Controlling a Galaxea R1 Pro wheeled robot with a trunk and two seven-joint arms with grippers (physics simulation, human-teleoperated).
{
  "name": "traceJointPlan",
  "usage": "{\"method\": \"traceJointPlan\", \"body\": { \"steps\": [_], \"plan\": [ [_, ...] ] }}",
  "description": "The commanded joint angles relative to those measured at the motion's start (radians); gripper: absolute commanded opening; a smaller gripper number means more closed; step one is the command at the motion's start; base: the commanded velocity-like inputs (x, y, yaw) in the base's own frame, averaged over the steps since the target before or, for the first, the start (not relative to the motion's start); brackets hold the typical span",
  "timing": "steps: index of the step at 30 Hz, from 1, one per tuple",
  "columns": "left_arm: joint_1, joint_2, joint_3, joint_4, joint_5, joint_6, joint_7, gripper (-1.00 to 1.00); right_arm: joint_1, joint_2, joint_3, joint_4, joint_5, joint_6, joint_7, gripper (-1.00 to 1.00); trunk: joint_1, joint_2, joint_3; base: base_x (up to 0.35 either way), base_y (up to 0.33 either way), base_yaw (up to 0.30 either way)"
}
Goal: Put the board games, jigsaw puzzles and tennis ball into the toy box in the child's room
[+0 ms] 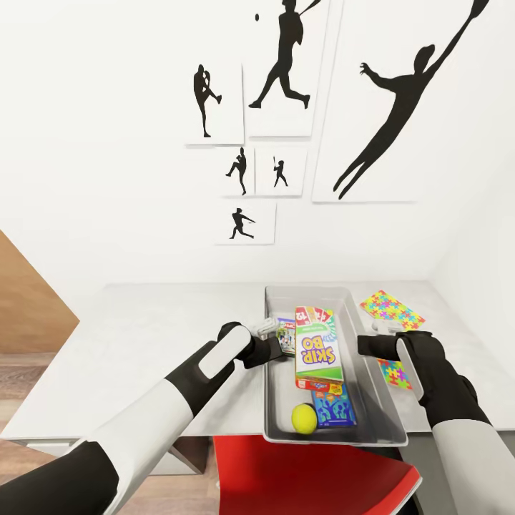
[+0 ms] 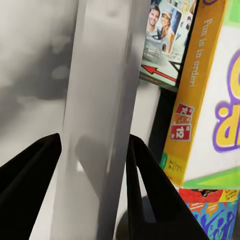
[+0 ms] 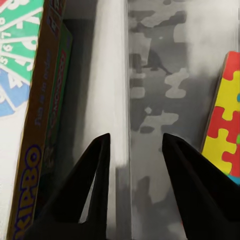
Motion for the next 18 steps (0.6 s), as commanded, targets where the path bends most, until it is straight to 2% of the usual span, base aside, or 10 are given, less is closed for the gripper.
{"method": "traceJointPlan", "body": {
  "steps": [1, 18],
  "plan": [
    [-0.001, 0.001, -0.002, 0.002, -0.008, 0.011, 0.012, -1.0, -0.001, 0.0, -0.002, 0.016, 0.025, 0.003, -0.002, -1.0, 0.001, -0.001, -0.002, 0.0, 0.0, 0.0],
    [0.0, 0.002, -0.002, 0.002, -0.008, 0.011, 0.012, -1.0, 0.0, -0.003, -0.002, 0.014, 0.025, 0.003, -0.001, -1.0, 0.001, -0.001, -0.002, 0.0, 0.0, 0.0]
  ]
}}
